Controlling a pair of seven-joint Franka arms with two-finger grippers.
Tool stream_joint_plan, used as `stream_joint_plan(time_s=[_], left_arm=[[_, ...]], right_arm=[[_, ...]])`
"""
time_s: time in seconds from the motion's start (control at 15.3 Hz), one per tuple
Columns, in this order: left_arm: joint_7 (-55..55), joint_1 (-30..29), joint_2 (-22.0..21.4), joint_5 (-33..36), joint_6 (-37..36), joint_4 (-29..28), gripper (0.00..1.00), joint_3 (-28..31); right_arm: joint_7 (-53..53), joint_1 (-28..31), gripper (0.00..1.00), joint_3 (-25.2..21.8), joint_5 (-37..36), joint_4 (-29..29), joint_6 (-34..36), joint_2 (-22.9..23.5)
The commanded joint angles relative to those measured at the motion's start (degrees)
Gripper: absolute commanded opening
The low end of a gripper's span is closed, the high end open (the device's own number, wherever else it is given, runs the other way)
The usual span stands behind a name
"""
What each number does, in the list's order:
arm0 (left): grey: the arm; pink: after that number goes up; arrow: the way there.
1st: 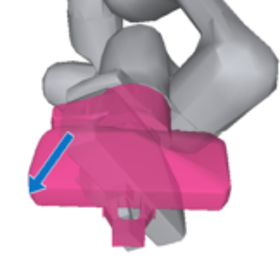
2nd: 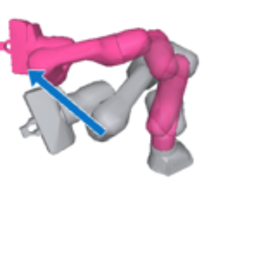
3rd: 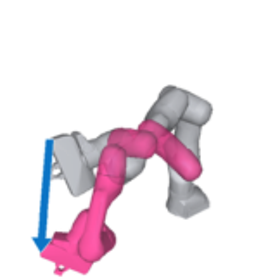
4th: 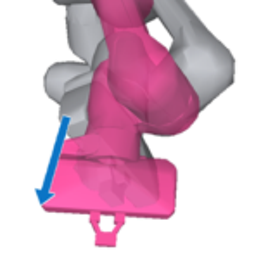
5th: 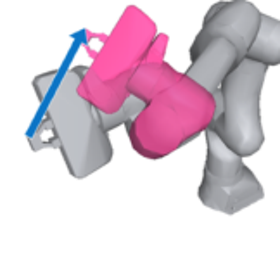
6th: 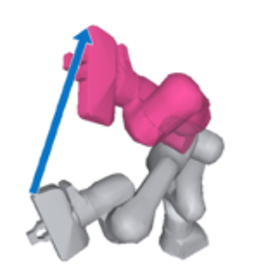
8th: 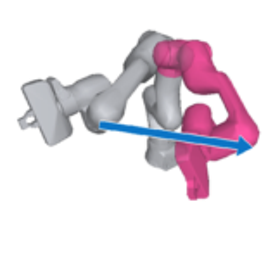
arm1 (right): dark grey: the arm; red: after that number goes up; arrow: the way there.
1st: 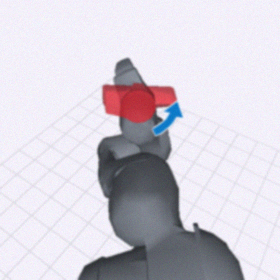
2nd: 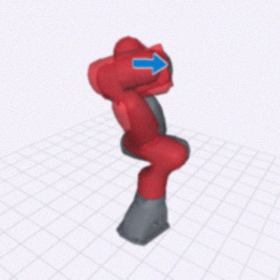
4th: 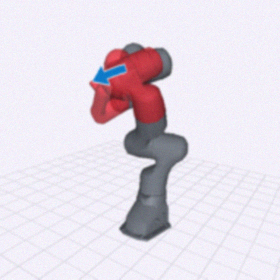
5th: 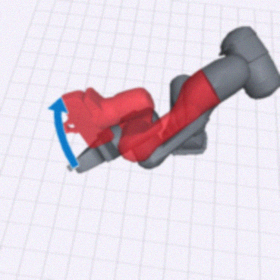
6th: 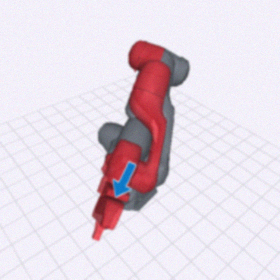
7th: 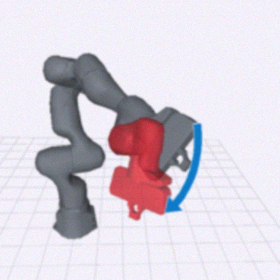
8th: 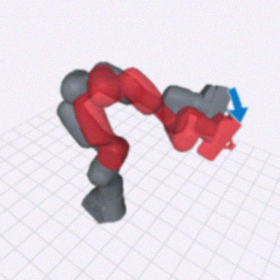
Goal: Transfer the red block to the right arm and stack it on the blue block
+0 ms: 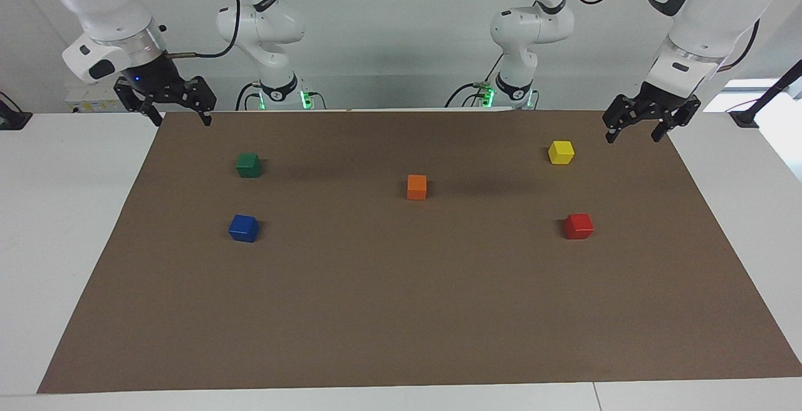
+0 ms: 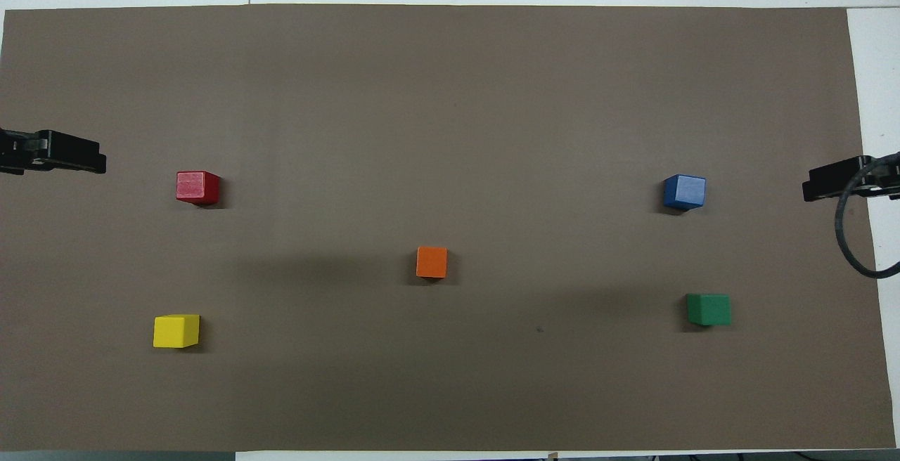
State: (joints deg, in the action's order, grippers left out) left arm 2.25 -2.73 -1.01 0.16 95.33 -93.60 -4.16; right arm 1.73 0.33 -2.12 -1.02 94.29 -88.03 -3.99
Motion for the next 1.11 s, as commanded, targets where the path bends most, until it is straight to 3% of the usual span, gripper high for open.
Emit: stream_joint_plan(time_s=[0.0, 0.13, 0.39, 0.65, 0.78, 1.04], left_arm=[[0.91, -0.61, -2.06, 0.72, 5.02, -5.09, 1.00, 0.11], [1.01, -0.79, -0.32, 0.72, 6.52, -6.07, 1.00, 0.11], [3.63, -1.31, 7.15, 0.81, 12.31, -6.77, 1.00, 0.11], [3.64, -2.90, 11.81, 0.72, 25.30, -13.52, 1.00, 0.11], [3.64, -3.68, 12.35, 0.72, 30.07, -17.13, 1.00, 0.03], [3.64, -3.16, 14.28, 0.72, 30.96, -17.93, 1.00, 0.02]], right_arm=[[1.52, 0.98, 1.00, 0.45, 0.84, 0.72, 0.58, -0.85], [1.35, 0.63, 1.00, 0.45, 0.84, 0.72, 0.58, -0.85], [1.17, 0.46, 1.00, 0.54, 0.84, 0.81, 0.93, -0.85], [1.08, 0.46, 1.00, 0.54, 0.93, 0.81, 1.02, -0.85], [0.91, 0.46, 1.00, 0.54, 0.93, 0.90, 1.02, -0.93], [-0.32, 0.46, 1.00, 0.63, 1.02, 2.65, 0.67, -1.72]])
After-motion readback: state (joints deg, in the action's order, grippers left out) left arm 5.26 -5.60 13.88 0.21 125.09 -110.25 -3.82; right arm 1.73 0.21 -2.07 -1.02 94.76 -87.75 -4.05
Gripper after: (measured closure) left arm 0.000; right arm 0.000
